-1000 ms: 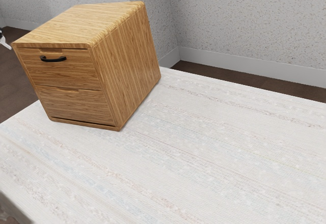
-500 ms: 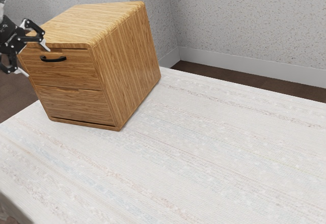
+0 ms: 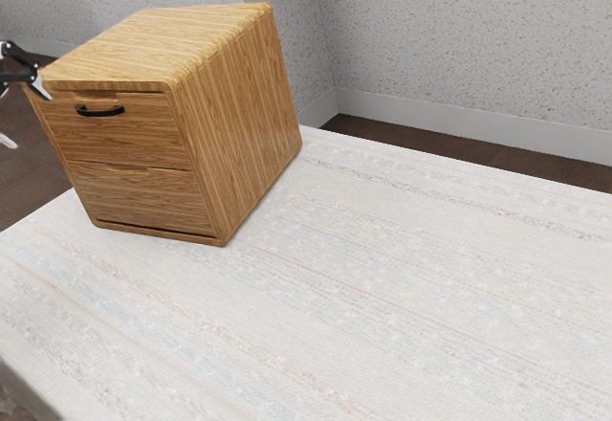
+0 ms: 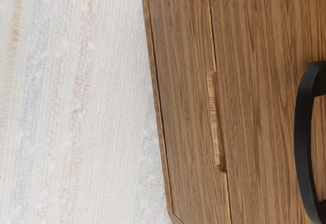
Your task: Pull the drawer handle with one arm to open the drawer
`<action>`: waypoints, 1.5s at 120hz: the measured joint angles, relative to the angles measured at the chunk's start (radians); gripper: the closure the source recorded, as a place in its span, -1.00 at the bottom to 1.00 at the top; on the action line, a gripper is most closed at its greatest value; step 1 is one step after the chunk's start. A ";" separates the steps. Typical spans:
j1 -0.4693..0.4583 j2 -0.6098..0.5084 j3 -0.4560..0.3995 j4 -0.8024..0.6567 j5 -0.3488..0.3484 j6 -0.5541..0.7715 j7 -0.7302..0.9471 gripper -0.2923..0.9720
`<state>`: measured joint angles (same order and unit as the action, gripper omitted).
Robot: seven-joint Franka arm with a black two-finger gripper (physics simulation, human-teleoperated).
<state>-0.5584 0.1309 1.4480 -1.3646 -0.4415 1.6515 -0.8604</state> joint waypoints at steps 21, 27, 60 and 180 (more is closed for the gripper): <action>0.004 -0.006 0.040 0.028 -0.004 0.001 -0.023 -0.54; 0.005 -0.006 0.050 0.031 -0.007 0.002 -0.028 -0.54; 0.041 -0.006 0.077 0.028 -0.013 0.048 -0.040 -0.54; 0.160 0.015 -0.128 0.011 -0.077 0.139 0.006 -0.54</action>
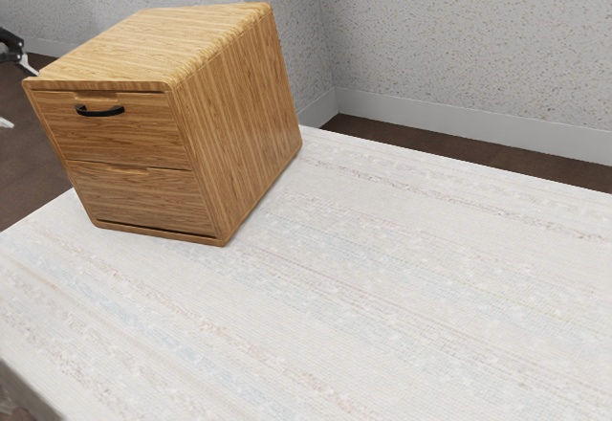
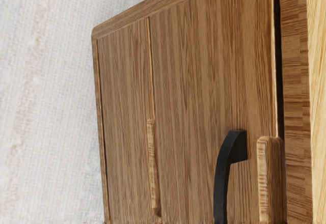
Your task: Pull the drawer handle with one arm to open the drawer
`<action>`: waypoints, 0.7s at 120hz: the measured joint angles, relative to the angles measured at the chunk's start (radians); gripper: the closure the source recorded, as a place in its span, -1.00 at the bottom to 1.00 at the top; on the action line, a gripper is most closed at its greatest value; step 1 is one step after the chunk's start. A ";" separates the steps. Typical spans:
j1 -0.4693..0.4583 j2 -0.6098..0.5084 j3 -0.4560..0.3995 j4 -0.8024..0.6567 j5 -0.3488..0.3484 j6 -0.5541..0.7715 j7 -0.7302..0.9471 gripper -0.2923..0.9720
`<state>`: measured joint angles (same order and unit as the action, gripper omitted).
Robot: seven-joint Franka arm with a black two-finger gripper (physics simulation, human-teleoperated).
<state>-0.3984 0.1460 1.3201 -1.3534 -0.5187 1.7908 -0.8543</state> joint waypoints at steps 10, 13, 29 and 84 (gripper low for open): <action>-0.001 0.002 -0.008 -0.016 -0.001 -0.008 -0.001 -0.54; 0.001 0.007 -0.009 -0.018 -0.002 -0.009 -0.002 -0.54; -0.001 0.034 -0.036 -0.023 -0.013 -0.015 -0.003 -0.54; 0.095 0.130 -0.098 -0.035 -0.090 -0.012 -0.003 -0.54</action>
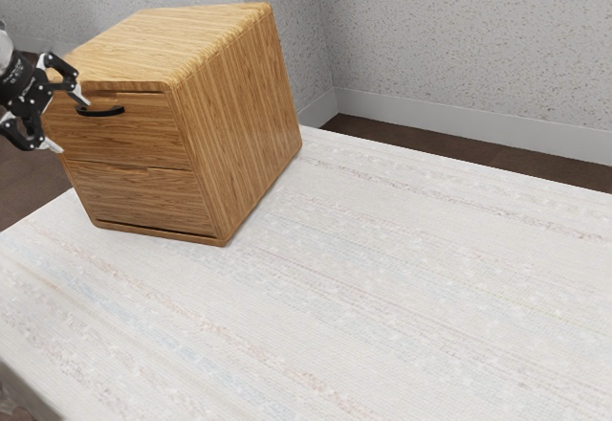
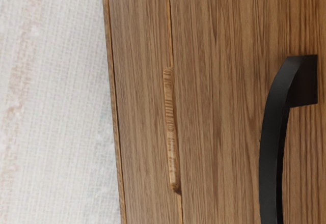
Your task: Pull the drawer handle with one arm to open the drawer
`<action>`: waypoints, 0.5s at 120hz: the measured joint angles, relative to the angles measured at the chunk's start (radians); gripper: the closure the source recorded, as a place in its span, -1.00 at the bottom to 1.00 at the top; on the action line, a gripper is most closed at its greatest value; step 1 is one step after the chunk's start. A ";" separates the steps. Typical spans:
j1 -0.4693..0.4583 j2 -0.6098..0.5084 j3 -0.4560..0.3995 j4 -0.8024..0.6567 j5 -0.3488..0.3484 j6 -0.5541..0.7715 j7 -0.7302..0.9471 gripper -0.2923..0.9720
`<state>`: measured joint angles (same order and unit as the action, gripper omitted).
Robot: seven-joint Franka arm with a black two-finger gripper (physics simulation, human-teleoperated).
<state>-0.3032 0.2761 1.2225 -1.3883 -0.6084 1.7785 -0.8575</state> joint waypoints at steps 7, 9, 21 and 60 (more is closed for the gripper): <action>0.068 0.022 -0.055 0.008 -0.016 0.001 0.000 -0.54; 0.082 0.025 -0.067 0.012 -0.019 0.001 0.000 -0.54; 0.119 0.039 -0.098 0.023 -0.032 0.003 0.001 -0.54; 0.116 0.012 -0.117 0.023 -0.038 -0.067 0.005 -0.53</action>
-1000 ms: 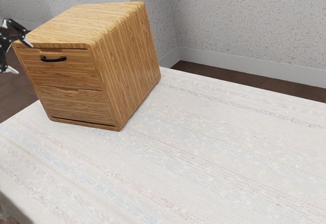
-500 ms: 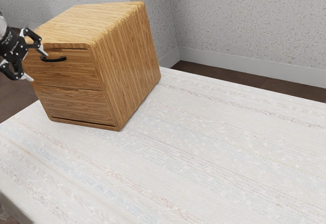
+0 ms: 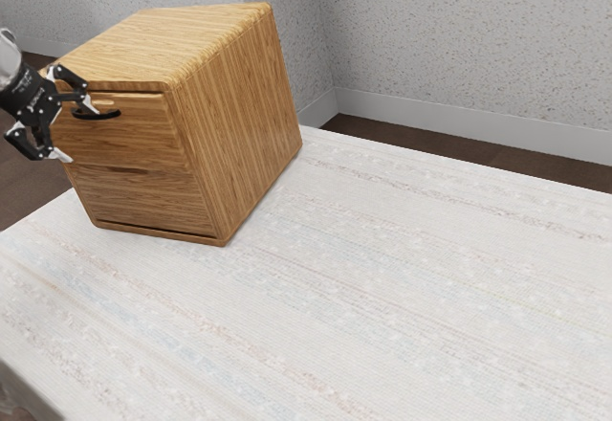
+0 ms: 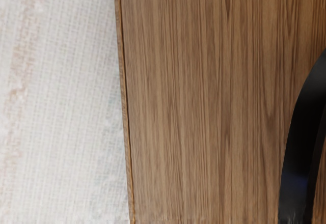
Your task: Pull the drawer handle with one arm to open the drawer
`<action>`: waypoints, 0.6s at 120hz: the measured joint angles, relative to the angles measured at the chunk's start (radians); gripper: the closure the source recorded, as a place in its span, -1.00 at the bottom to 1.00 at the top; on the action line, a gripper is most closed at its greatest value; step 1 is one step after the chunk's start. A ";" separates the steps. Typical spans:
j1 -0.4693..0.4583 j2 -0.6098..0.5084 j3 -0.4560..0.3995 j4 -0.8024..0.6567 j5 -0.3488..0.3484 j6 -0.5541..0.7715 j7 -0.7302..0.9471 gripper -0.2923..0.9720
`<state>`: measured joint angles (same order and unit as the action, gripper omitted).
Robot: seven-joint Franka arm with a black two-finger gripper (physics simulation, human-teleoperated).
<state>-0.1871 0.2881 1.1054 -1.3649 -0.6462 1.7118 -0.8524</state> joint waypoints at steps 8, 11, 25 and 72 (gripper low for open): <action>-0.005 -0.007 0.001 -0.007 0.001 -0.028 0.003 -0.53; -0.008 -0.008 0.002 -0.009 0.001 -0.037 0.004 -0.53; -0.047 -0.095 0.014 -0.013 0.040 -0.097 0.011 -0.51; -0.141 -0.384 -0.052 0.078 0.388 -0.248 0.034 -0.53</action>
<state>-0.3280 -0.0958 1.0534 -1.2865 -0.2585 1.4634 -0.8185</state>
